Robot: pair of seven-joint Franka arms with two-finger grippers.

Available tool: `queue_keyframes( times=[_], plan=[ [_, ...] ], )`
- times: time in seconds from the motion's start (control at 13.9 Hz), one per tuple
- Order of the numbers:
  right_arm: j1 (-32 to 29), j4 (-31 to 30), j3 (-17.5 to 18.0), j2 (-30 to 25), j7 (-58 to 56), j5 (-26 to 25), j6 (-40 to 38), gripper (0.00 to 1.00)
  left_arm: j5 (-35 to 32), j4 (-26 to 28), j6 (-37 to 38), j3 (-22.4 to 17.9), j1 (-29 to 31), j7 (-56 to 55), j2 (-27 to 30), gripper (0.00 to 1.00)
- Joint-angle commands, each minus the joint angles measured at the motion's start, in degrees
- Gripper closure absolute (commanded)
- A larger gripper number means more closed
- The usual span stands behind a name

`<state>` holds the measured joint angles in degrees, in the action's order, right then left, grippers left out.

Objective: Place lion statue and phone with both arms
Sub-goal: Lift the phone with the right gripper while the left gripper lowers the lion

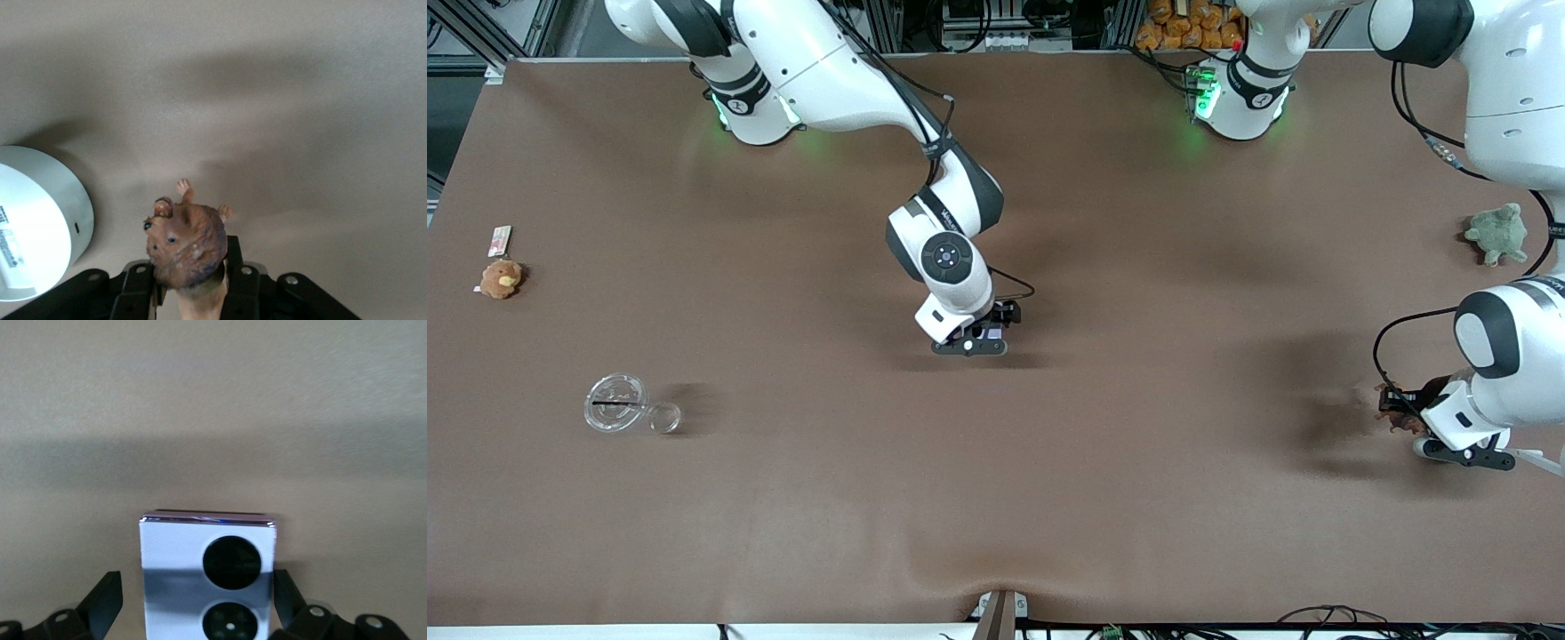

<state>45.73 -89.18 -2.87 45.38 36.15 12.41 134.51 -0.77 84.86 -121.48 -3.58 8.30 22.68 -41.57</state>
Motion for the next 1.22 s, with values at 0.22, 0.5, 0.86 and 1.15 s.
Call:
queue_keyframes(
  times=[0.22,0.5,0.86,1.15],
  plan=[
    [1.3,0.5,-0.73,1.64,0.94,0.07,1.63,0.0,-3.54,-0.92,-2.34,-0.03,2.68,4.55,-2.03,1.0],
    [1.12,0.85,-1.08,1.29,1.02,-0.36,0.93,1.0,-3.01,-2.41,-4.46,0.41,3.83,5.01,-3.86,1.0],
    [-2.21,4.97,-1.0,0.06,5.59,0.16,-6.09,1.0,-2.22,-3.21,-5.51,0.5,3.22,4.65,-5.1,1.0],
    [-6.16,6.21,-1.08,-0.91,5.24,-0.01,-7.95,1.0,-2.22,-3.29,-7.27,0.5,3.21,4.57,-5.37,1.0]
  ],
)
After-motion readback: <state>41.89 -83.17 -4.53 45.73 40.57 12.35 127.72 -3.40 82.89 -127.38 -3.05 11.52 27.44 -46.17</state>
